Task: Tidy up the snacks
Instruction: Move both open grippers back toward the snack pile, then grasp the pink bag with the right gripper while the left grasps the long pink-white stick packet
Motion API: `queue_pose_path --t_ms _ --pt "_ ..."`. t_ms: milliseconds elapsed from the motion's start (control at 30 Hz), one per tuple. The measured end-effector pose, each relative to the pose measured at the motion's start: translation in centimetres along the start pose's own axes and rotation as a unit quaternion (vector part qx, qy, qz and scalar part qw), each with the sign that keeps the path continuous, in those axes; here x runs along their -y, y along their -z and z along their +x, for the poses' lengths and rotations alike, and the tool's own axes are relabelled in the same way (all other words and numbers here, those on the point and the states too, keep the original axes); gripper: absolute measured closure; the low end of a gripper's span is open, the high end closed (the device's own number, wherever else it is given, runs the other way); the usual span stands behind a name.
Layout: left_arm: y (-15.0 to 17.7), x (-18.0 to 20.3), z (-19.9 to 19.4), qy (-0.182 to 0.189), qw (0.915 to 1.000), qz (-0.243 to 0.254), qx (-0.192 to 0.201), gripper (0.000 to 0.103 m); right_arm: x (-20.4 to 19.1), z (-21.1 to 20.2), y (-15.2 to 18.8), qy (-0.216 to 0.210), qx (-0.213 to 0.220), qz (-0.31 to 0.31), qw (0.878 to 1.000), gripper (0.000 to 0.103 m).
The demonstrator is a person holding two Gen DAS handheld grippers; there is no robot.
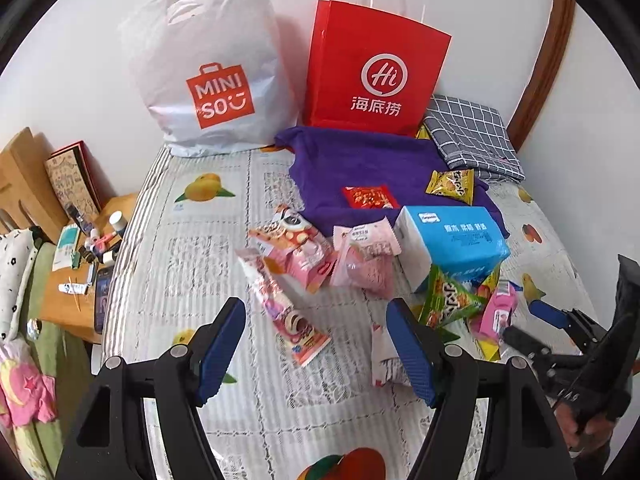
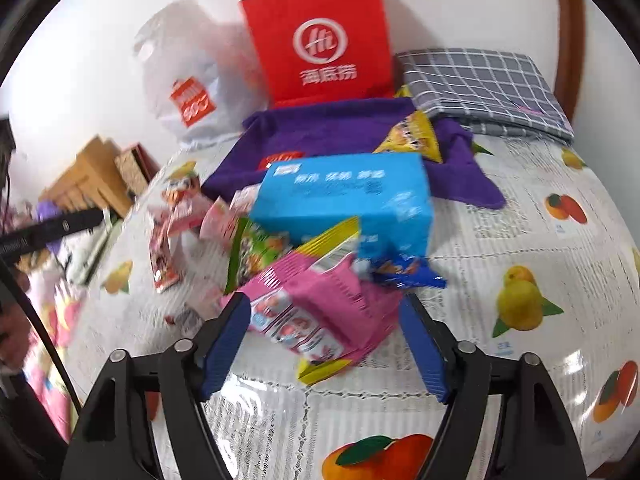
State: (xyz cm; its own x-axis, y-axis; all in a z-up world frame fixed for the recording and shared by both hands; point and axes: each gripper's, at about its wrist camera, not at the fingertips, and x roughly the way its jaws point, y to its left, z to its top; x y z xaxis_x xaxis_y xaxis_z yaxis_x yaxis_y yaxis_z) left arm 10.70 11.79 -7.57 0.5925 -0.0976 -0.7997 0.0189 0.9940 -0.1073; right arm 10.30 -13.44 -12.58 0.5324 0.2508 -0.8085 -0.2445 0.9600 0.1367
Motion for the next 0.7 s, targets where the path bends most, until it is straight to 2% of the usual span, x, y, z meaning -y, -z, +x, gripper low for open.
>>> queue_pose_path --t_ms 67,200,300,400,433,467,700 --pt "0.4 -0.3 -0.1 -0.003 1.0000 -0.002 0.000 0.032 -1.2 0.7 0.5 0.012 -0.002 -0.032 0.999 0.018" --pt "1.0 -1.0 0.2 0.001 0.9999 -0.012 -0.004 0.032 -2.5 2.2 1.1 0.068 0.001 -0.091 0.994 0.017" --pt "1.6 -1.5 0.5 -0.001 0.9998 -0.019 -0.009 0.032 -2.4 3.6 1.2 0.080 -0.007 -0.101 0.992 0.017" --pt "2.2 -2.1 1.1 0.000 0.9994 -0.032 -0.013 0.032 -1.9 4.3 1.3 0.081 -0.002 -0.090 0.993 0.019" --pt "2.6 -2.4 1.4 0.002 0.9991 -0.039 -0.017 0.032 -1.8 4.2 1.3 0.082 0.003 -0.088 0.993 0.028" --pt "2.8 -2.6 1.7 0.004 0.9989 -0.043 -0.020 0.032 -1.7 4.1 1.3 0.082 0.006 -0.087 0.993 0.032" --pt "3.8 -3.8 4.5 0.000 0.9961 -0.075 -0.046 0.032 -0.5 2.1 1.7 0.043 0.011 -0.052 0.998 0.033"
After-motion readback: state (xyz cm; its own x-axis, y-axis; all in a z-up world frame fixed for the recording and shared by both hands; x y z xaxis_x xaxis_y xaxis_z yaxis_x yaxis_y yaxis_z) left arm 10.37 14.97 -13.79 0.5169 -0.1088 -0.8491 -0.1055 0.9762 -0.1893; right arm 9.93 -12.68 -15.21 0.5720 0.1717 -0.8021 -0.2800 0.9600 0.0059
